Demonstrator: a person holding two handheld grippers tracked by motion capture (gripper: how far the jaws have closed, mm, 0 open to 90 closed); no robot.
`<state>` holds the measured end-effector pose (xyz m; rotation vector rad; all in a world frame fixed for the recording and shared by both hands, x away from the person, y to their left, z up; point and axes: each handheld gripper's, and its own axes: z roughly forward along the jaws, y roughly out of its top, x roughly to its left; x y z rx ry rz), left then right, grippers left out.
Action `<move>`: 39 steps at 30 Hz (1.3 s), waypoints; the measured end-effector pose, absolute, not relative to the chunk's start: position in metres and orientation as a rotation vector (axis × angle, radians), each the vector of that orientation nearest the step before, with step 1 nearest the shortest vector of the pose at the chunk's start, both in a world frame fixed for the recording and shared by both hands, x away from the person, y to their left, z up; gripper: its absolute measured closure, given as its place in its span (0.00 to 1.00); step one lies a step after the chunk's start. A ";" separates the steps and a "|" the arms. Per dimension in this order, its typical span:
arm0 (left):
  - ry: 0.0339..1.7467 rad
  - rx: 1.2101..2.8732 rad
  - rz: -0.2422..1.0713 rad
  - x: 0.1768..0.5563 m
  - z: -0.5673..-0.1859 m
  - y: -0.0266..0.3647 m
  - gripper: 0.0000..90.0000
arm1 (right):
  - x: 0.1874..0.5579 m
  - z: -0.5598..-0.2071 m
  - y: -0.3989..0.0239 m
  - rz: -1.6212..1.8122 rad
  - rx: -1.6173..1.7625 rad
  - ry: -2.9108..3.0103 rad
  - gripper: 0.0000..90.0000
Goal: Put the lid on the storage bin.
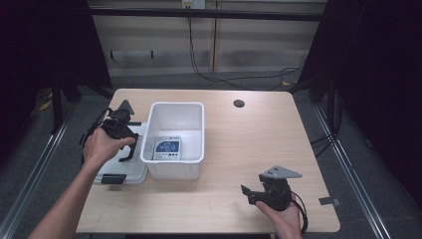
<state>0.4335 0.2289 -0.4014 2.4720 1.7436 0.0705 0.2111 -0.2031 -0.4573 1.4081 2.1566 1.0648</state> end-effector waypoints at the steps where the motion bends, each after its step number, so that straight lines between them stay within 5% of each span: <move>1: 1.755 2.468 0.067 0.436 -0.403 0.228 0.55 | 0.211 -0.457 -0.203 1.065 1.409 2.157 0.28; 22: 1.849 2.535 0.030 0.453 -0.429 0.215 0.55 | 0.210 -0.458 -0.202 1.064 1.418 2.173 0.27; 33: 1.843 2.541 -0.004 0.454 -0.429 0.215 0.81 | 0.210 -0.458 -0.202 1.060 1.419 2.177 0.27; 39: 1.857 2.491 -0.028 0.454 -0.421 0.222 0.82 | 0.211 -0.458 -0.202 1.062 1.416 2.177 0.27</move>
